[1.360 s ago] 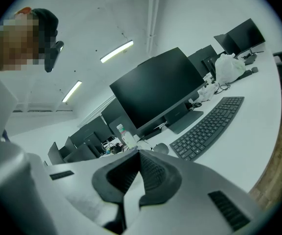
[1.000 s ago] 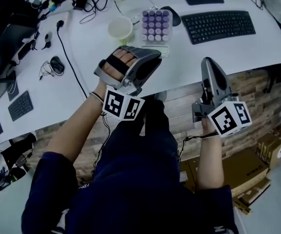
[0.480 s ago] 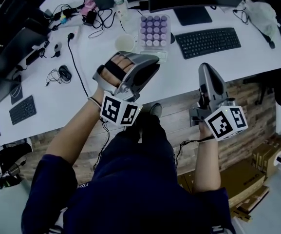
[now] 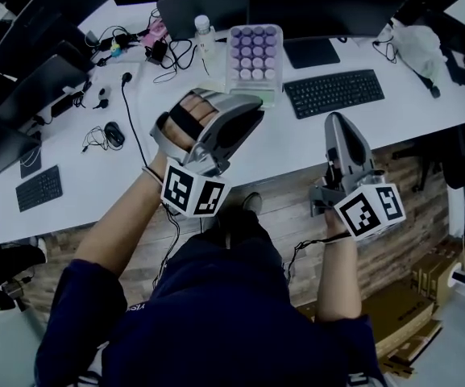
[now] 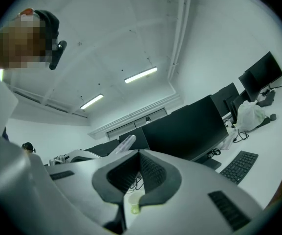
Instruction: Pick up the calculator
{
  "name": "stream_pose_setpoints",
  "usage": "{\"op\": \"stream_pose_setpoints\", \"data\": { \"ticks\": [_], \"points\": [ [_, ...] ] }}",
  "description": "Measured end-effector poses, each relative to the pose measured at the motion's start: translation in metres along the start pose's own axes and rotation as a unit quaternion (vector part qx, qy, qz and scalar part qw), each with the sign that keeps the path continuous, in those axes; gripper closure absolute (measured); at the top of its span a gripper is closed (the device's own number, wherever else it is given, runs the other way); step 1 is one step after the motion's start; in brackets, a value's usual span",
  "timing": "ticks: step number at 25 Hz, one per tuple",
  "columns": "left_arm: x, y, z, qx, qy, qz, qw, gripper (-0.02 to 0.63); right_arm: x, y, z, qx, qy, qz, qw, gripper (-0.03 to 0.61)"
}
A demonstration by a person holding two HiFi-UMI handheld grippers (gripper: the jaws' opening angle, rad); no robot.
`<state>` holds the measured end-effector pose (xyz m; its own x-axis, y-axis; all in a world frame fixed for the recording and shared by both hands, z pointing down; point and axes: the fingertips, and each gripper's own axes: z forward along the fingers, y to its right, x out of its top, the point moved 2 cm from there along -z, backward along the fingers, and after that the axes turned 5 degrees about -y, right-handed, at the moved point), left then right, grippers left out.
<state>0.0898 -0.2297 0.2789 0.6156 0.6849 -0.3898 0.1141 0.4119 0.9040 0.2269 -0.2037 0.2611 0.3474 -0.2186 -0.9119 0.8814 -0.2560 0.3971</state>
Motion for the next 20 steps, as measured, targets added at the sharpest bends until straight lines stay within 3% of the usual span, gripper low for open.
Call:
{"op": "stream_pose_setpoints", "data": {
  "ticks": [20],
  "points": [
    [0.023,-0.059,-0.022,0.057,0.026,0.016,0.9979,0.521,0.047,-0.038,-0.008,0.022,0.043,-0.032,0.998,0.575]
  ]
}}
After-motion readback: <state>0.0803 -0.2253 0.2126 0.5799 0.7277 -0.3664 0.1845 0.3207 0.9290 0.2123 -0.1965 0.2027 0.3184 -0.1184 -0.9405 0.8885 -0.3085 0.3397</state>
